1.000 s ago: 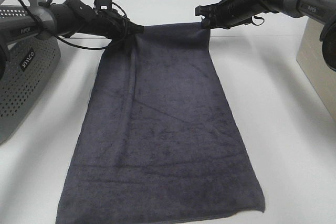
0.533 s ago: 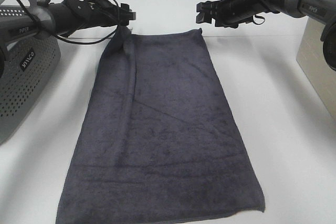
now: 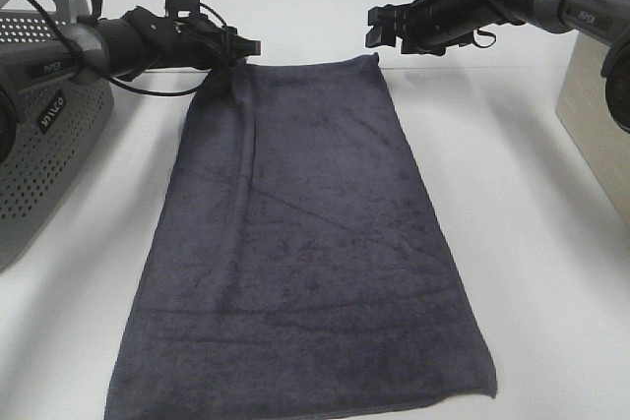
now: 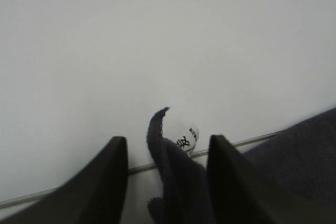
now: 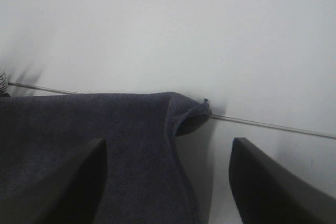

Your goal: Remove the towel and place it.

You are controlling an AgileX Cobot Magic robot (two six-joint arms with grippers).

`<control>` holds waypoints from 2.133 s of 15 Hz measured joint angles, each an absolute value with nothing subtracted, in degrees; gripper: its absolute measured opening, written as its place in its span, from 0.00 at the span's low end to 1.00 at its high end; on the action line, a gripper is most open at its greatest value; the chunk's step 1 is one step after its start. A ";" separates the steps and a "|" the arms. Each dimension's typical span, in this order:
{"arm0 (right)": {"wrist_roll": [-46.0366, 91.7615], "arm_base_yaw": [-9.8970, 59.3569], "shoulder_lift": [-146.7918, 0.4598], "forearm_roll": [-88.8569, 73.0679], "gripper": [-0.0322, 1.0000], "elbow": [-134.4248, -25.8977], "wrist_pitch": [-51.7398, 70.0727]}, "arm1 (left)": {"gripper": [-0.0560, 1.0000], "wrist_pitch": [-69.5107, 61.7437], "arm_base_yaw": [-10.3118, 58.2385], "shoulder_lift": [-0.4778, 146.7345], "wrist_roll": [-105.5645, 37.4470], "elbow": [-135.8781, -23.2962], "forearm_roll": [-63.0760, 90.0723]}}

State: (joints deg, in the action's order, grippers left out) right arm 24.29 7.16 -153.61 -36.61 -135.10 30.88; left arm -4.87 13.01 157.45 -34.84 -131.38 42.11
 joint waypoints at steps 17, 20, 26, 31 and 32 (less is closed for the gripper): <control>24.29 7.10 -153.61 -34.26 0.65 -135.10 32.20 | 0.05 0.00 9.68 157.11 -31.40 -131.44 34.32; 24.29 7.10 -153.61 -34.26 0.65 -135.10 32.20 | 0.05 -0.63 8.31 157.22 -28.82 -131.44 34.32; 24.29 7.10 -153.61 -34.21 0.65 -135.10 32.31 | 0.79 -1.26 8.37 158.65 -28.59 -131.49 34.26; 24.29 7.10 -152.23 -33.80 0.65 -135.10 35.70 | 0.93 -9.57 8.37 154.07 -28.59 -131.67 33.98; 24.29 7.10 -150.92 -33.80 0.65 -135.10 36.73 | 0.93 -13.35 8.37 151.72 -28.59 -131.84 33.92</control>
